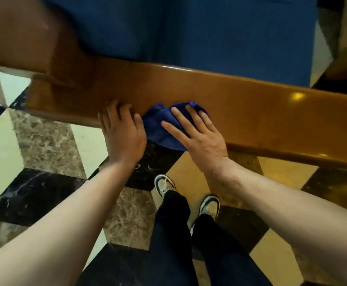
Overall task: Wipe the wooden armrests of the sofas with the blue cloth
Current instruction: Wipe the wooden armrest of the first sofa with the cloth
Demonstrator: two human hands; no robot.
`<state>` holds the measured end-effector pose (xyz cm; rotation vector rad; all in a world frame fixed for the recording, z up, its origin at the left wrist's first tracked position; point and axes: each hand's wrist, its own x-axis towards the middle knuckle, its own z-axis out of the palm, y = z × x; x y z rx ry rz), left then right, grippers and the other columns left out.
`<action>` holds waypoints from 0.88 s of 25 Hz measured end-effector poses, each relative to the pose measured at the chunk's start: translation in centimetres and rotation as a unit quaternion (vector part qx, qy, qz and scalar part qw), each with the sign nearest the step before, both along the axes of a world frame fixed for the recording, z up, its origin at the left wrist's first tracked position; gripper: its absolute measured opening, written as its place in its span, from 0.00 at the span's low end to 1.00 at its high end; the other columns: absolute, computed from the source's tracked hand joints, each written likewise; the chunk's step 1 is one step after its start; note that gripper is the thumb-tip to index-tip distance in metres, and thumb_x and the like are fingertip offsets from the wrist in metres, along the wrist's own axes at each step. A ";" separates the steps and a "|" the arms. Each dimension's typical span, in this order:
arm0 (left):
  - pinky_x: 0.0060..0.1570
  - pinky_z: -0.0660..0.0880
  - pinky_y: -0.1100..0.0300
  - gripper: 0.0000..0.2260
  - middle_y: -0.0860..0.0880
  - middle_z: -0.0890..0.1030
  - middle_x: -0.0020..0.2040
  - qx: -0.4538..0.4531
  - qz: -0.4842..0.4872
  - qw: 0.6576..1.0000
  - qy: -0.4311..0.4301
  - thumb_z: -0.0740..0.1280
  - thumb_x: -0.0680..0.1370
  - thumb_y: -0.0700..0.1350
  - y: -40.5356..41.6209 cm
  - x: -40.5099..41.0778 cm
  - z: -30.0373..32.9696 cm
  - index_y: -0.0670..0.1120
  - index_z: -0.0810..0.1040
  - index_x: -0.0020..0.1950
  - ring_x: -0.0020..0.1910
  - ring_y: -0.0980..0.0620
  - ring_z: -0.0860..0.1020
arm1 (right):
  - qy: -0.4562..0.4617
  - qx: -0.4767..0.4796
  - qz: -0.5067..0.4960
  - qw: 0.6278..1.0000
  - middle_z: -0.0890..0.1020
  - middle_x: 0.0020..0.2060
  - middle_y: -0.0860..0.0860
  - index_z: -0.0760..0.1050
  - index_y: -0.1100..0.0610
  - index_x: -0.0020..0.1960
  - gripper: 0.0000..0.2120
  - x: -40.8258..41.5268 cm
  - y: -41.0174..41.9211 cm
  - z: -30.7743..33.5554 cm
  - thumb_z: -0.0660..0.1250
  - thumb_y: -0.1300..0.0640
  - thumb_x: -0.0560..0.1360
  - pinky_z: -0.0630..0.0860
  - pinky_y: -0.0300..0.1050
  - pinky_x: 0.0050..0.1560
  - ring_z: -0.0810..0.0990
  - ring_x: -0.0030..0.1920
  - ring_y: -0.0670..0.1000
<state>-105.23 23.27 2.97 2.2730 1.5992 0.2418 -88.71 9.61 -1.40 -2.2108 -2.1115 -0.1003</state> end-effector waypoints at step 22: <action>0.76 0.56 0.34 0.32 0.37 0.65 0.78 0.029 -0.473 0.874 0.103 0.63 0.75 0.48 -24.1 22.8 0.5 0.46 0.64 0.79 0.79 0.34 0.59 | 0.182 0.072 -0.434 0.879 0.65 0.77 0.57 0.59 0.50 0.81 0.42 16.1 -27.0 0.5 0.67 0.74 0.73 0.82 0.55 0.57 0.76 0.65 0.62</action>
